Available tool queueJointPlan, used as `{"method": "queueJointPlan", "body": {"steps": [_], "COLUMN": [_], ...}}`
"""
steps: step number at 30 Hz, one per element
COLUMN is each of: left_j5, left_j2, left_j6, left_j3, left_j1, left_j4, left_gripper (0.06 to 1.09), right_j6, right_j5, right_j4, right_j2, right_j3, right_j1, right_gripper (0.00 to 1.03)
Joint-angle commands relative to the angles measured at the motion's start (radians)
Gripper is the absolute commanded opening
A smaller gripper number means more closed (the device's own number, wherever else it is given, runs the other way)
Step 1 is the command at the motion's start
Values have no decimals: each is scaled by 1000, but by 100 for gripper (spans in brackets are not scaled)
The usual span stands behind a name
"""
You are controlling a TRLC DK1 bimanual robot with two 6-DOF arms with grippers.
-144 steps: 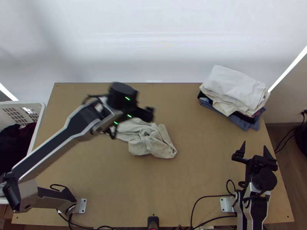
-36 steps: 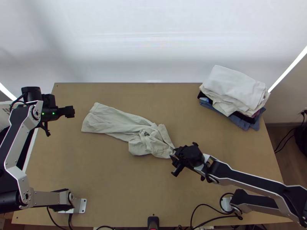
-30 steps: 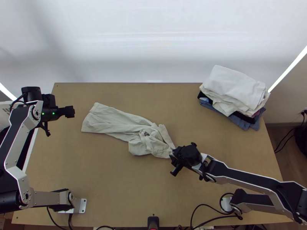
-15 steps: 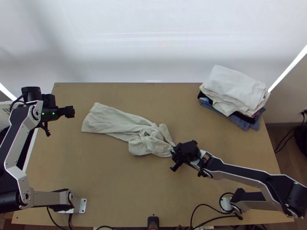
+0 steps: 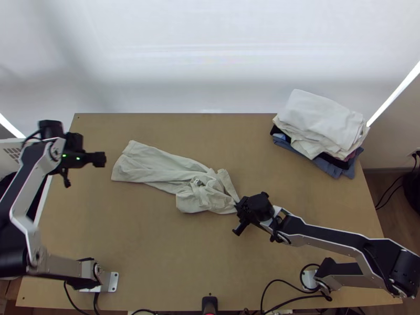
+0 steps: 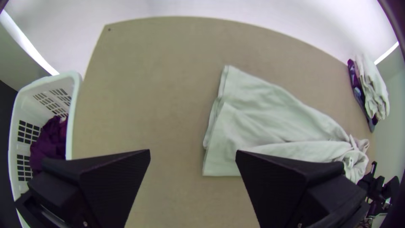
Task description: Fold the t-shirt
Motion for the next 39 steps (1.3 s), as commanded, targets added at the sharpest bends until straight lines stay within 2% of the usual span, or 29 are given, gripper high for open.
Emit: {"method": "queueJointPlan", "body": {"steps": [1,4,7,9,14,18,29,33,34,39], "left_j5": [9,24,24,43,60,64,81,81,81,74], "left_j2": [106,214,340,372,442,455,481,469,471,481], "left_j6": [66,71,48,39,17,10,33,-3,-6,-1], "left_j3": [34,110,255,310,428,451,449,434,432,402], "left_j1": [-35,-64,-82,-84,-96,-114,-145,-142,-142,-136], "left_j4": [-34,-41,-130,-130,-171,-172,-225,-185,-183,-172], "left_gripper": [103,103,103,98,96,83,81,36,32,32], "right_j6": [6,15,18,20,31,38,49,57,58,61], "right_j5": [-4,-3,2,3,8,10,10,10,11,14], "right_j4": [18,19,24,25,27,29,29,29,29,29], "right_j2": [-14,-14,-12,-9,-3,3,6,6,6,4], "right_j3": [-13,-15,-15,-13,-12,-7,-6,-6,-7,-7], "right_j1": [2,1,1,1,1,-4,-13,-13,-13,-15], "right_gripper": [3,3,3,3,3,3,3,3,3,3]}}
